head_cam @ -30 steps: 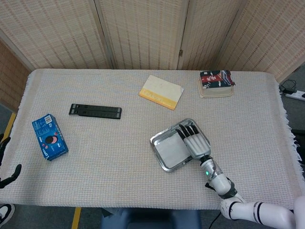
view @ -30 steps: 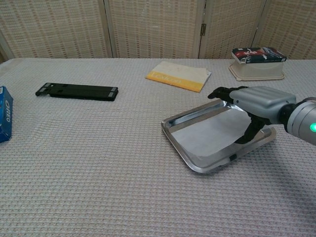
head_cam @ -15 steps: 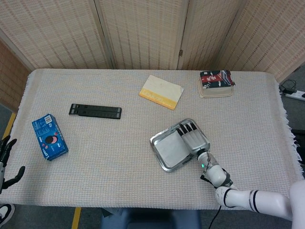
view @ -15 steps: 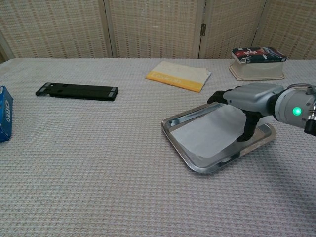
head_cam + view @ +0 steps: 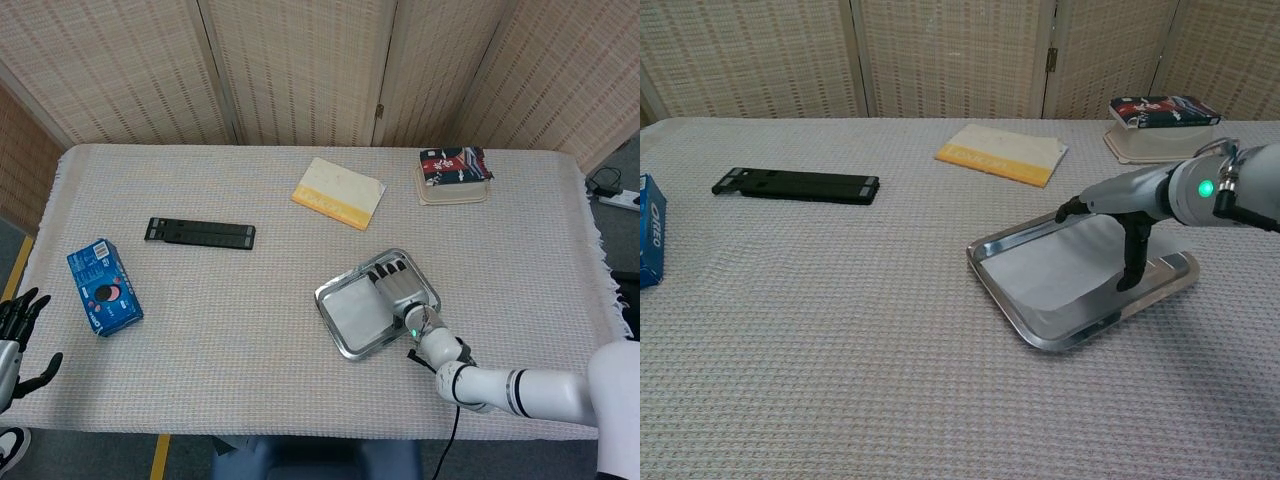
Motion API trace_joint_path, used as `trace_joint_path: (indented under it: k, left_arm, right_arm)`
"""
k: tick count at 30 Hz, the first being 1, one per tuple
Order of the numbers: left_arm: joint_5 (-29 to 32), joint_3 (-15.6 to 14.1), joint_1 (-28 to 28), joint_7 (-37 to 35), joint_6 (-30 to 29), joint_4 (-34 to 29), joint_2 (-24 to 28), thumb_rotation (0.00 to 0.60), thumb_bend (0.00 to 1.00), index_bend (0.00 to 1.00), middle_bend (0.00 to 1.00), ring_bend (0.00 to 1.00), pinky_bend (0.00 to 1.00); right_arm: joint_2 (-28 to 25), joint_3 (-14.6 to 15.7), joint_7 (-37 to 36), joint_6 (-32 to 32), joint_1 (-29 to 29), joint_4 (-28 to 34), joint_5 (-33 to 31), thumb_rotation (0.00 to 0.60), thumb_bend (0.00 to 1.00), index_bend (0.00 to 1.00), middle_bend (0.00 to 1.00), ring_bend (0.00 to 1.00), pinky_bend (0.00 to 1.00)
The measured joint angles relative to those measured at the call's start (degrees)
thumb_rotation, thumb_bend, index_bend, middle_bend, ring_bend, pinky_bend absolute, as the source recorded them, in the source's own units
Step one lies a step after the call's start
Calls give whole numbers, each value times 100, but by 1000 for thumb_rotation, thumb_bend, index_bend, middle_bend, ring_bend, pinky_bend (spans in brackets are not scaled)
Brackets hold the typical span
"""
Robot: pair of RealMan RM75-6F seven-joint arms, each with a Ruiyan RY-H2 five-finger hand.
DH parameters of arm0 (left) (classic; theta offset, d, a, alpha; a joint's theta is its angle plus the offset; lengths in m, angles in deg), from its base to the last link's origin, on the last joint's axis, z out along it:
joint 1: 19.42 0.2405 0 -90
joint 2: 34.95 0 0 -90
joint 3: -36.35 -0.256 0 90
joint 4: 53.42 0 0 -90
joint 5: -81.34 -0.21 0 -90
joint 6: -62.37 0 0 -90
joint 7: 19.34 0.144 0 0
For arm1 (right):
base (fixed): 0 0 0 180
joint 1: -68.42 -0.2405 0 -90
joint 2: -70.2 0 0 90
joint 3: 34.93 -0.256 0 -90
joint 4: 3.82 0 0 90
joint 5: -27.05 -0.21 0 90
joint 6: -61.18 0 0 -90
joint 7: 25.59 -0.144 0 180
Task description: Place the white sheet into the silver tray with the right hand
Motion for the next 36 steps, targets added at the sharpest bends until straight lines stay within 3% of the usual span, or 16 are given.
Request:
trace_joint_path:
  k: [7,11,19,22,29,36]
  left_arm:
    - [-46,-14,-19,-19,4,48,4,600,426,0,0,0,0]
    - [-72,-18,-22,-4,-25,70,-6,600,426,0,0,0,0]
    - [-30,-12,-34,52,-3,80,-37,600,427,0,0,0,0]
    - [-26,-22,-34,73,5,65,-38,600,427,0,0,0,0]
    - [21,-25,-37,125,43,24,-35,600,426,0,0,0,0]
    - [38,-26,-50,154,67,8,-41,600,426,0,0,0,0]
  right_arm:
    - [-202,12,-895,-552,24,-47,-83,600,228,0,0,0,0]
    - [-227,29,-1319,-661,68,-298,208,600,228,0,0,0,0]
    - [-179,152,-1649,38,438,-80,2111,600,228,0,0,0,0]
    - [-231,252,-1911,238,592,92,2522,600,228,0,0,0,0]
    - [-466,502,-1822,165,580,291,2411,600,228,0,0,0,0]
    - [-412,617,-1477,321,323,343,1779,600,228,0,0,0,0]
